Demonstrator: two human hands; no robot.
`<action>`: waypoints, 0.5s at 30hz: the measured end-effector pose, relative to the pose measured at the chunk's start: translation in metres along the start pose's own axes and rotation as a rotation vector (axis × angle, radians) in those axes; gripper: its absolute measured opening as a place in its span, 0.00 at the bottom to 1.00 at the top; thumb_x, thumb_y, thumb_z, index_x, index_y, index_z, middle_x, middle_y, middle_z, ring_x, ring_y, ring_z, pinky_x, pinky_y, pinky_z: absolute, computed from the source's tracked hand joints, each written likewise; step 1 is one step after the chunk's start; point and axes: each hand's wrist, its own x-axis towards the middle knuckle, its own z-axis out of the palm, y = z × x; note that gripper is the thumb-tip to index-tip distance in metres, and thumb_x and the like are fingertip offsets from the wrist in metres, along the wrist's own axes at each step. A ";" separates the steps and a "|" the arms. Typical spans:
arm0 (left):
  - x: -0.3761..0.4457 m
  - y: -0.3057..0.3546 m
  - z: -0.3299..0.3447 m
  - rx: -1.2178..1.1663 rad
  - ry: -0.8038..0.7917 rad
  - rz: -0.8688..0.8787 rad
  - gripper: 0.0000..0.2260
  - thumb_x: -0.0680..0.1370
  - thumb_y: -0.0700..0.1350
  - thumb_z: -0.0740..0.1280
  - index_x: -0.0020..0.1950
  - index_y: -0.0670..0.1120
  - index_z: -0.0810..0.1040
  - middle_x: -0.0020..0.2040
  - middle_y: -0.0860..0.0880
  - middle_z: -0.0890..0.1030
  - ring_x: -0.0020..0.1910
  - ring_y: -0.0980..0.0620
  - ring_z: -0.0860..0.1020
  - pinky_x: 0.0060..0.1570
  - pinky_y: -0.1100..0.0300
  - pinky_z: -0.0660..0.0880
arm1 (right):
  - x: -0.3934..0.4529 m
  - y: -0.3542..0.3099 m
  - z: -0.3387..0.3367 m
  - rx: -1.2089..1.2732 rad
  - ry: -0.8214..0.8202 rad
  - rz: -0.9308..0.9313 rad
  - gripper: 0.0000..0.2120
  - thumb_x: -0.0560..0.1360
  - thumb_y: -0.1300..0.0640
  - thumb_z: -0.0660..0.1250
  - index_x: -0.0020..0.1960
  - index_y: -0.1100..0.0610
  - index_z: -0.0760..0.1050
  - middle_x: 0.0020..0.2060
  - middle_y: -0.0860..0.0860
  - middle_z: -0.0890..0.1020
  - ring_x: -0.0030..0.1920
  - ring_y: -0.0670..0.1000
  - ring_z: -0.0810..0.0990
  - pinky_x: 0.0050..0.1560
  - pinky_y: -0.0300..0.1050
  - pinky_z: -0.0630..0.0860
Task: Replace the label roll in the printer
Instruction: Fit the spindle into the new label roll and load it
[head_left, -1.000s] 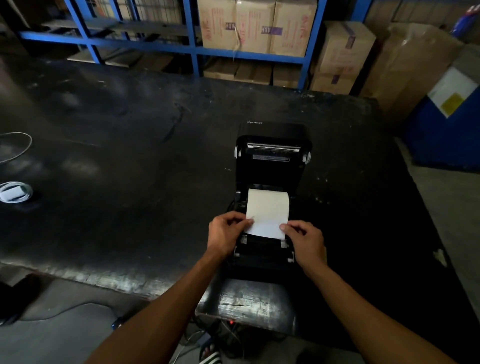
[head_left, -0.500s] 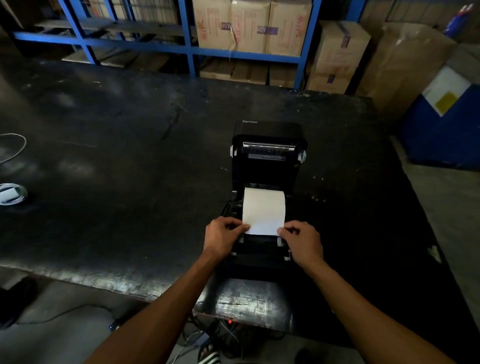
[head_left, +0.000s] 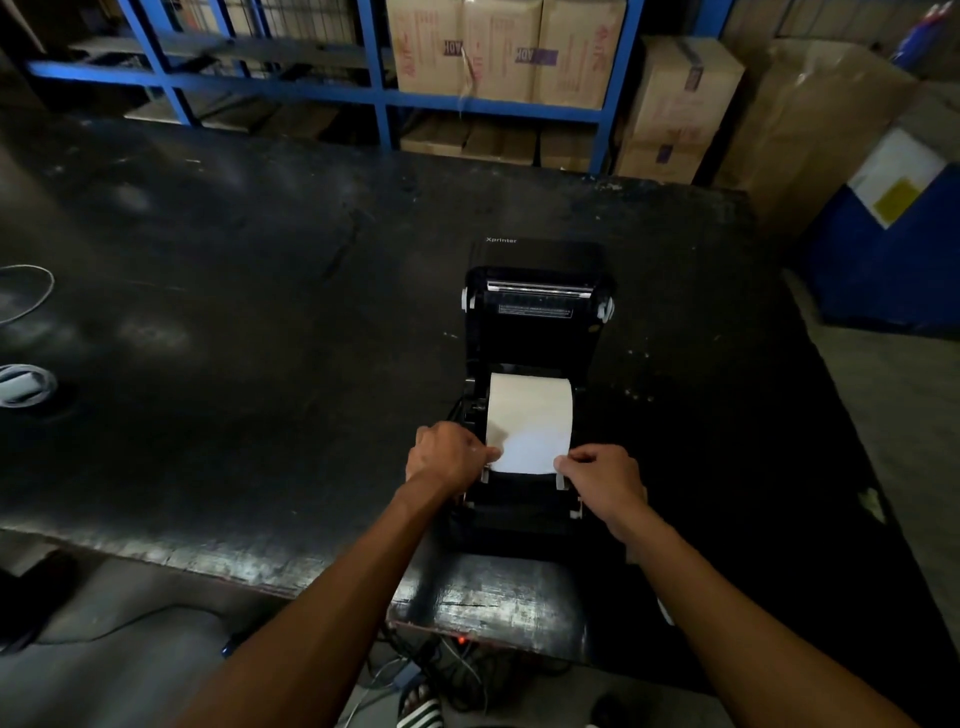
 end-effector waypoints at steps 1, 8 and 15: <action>0.001 0.002 -0.002 0.033 -0.010 -0.003 0.15 0.73 0.56 0.72 0.39 0.45 0.84 0.46 0.42 0.85 0.54 0.42 0.79 0.54 0.47 0.78 | 0.001 0.000 0.000 -0.006 -0.008 0.015 0.07 0.72 0.50 0.70 0.38 0.50 0.84 0.42 0.48 0.85 0.52 0.55 0.79 0.50 0.47 0.76; 0.001 0.011 -0.005 0.192 0.055 0.014 0.12 0.71 0.56 0.72 0.39 0.48 0.84 0.47 0.44 0.83 0.52 0.42 0.78 0.53 0.48 0.77 | 0.007 -0.003 -0.004 -0.098 -0.071 0.013 0.09 0.70 0.48 0.71 0.31 0.47 0.80 0.44 0.50 0.85 0.55 0.58 0.78 0.58 0.57 0.75; 0.001 0.004 -0.005 0.139 -0.025 0.051 0.16 0.75 0.57 0.69 0.40 0.45 0.84 0.47 0.42 0.84 0.52 0.41 0.78 0.53 0.47 0.77 | 0.004 0.003 -0.004 -0.006 -0.082 -0.063 0.07 0.75 0.53 0.68 0.40 0.52 0.84 0.41 0.49 0.85 0.51 0.55 0.81 0.54 0.49 0.75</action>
